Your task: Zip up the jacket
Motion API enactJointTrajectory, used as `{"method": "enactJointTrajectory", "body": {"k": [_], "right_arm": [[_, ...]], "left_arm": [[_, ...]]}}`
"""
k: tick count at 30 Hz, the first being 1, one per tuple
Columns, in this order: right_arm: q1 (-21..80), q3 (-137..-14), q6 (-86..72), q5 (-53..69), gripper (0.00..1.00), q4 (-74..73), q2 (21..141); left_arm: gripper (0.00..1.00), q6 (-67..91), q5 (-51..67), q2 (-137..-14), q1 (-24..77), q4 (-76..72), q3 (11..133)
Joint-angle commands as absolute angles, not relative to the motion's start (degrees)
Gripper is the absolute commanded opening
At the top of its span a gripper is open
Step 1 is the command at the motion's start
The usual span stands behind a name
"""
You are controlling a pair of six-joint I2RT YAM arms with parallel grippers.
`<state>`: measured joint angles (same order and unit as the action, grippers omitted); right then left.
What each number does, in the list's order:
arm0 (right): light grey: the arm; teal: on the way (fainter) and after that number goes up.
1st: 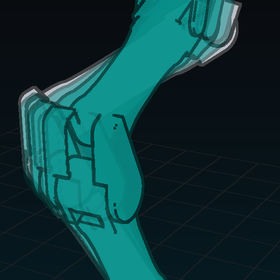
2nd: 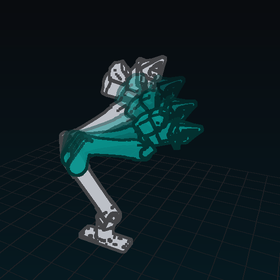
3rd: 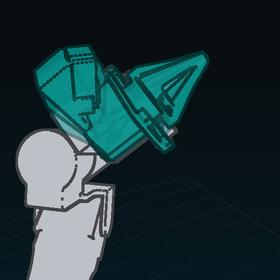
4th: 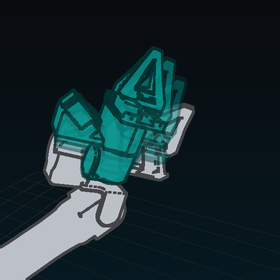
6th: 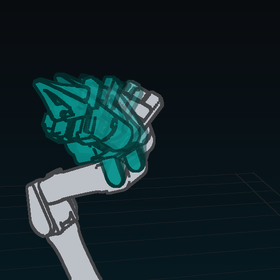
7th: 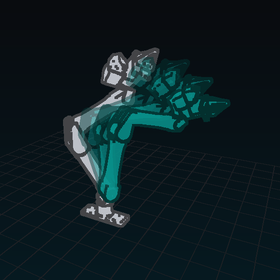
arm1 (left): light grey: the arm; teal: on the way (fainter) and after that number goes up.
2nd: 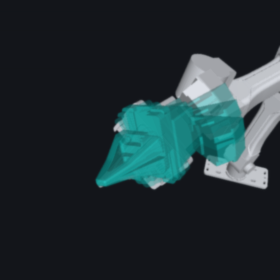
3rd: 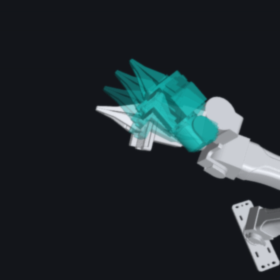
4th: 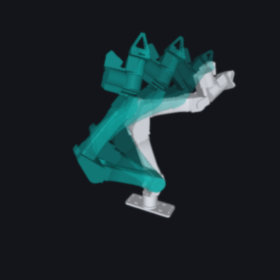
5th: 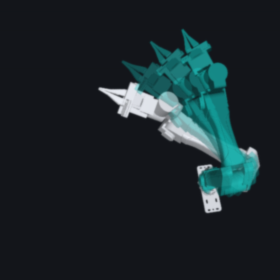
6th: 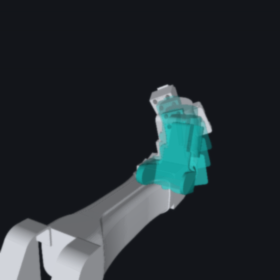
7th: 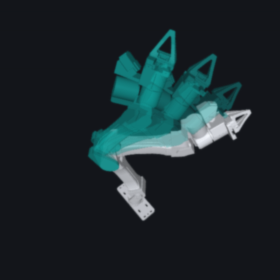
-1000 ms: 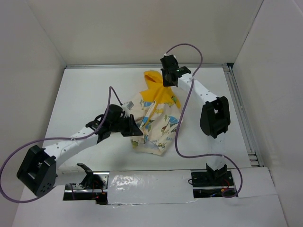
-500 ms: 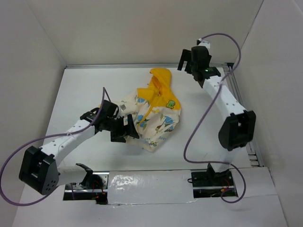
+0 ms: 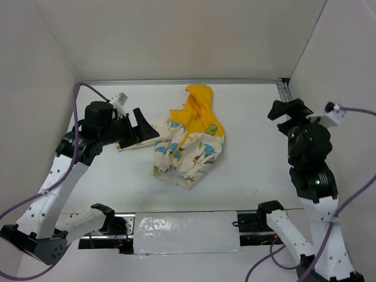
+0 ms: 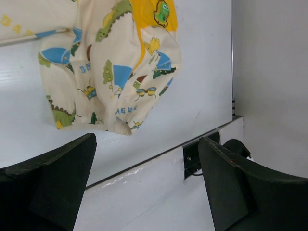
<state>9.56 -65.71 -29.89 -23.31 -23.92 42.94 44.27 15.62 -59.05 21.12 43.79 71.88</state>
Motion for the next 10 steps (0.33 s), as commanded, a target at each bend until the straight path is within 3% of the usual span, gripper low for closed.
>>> {"method": "enactJointTrajectory", "body": {"k": [1,10], "right_arm": [[9.1,-61.6,-33.7,-29.4,1.00,-32.8,37.5],[9.1,-61.0,-33.6,-31.4,1.00,-42.6,30.3]], "left_arm": [[0.99,41.9,13.1,-59.1,19.2,46.8,74.4],[0.99,41.0,16.2,-52.6,17.2,42.5,68.1]]}}
